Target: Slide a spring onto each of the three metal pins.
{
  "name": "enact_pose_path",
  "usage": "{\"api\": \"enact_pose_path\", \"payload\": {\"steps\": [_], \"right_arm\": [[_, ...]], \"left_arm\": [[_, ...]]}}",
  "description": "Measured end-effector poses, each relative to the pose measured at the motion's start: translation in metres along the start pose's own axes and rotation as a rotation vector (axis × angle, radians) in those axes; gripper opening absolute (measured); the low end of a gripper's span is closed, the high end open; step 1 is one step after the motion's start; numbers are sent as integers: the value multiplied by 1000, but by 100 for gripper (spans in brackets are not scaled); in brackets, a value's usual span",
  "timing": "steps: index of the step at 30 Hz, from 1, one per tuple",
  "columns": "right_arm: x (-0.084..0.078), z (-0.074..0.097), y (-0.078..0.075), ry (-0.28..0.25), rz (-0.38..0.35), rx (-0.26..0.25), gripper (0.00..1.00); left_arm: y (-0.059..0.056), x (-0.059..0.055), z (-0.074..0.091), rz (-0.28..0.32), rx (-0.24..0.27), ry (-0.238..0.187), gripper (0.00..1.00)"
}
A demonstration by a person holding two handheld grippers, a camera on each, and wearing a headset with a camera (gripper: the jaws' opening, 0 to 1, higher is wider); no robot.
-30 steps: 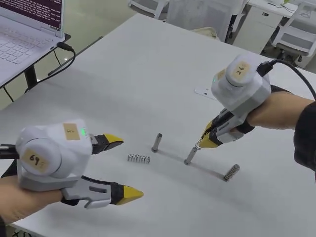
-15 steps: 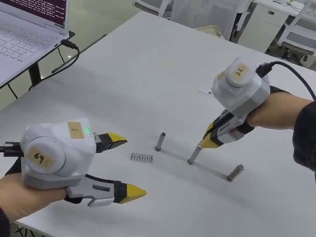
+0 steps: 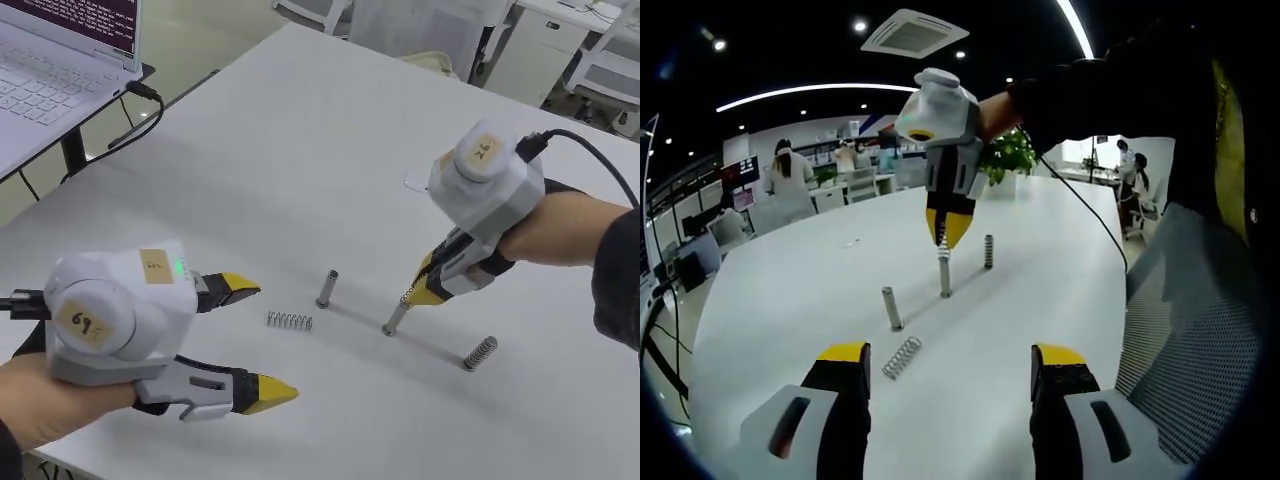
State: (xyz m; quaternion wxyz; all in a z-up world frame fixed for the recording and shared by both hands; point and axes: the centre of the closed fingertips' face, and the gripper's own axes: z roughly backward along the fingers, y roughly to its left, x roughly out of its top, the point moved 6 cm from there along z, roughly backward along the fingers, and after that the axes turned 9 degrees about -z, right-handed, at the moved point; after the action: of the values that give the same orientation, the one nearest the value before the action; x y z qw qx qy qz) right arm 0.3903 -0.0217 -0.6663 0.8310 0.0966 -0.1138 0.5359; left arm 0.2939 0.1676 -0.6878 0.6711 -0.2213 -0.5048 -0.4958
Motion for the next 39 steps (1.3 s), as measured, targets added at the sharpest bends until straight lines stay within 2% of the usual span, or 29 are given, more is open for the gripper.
{"api": "enact_pose_path", "payload": {"steps": [15, 28, 39], "right_arm": [[-4, -16, -1, 17, -2, 7, 8], [-12, -38, 7, 42, 2, 18, 8], [-14, -54, 6, 48, -4, 28, 8]], "left_arm": [[-2, -1, -1, 4, -2, 5, 60], [-1, -2, -1, 6, -4, 6, 59], [1, -2, -1, 7, -2, 6, 58]]}}
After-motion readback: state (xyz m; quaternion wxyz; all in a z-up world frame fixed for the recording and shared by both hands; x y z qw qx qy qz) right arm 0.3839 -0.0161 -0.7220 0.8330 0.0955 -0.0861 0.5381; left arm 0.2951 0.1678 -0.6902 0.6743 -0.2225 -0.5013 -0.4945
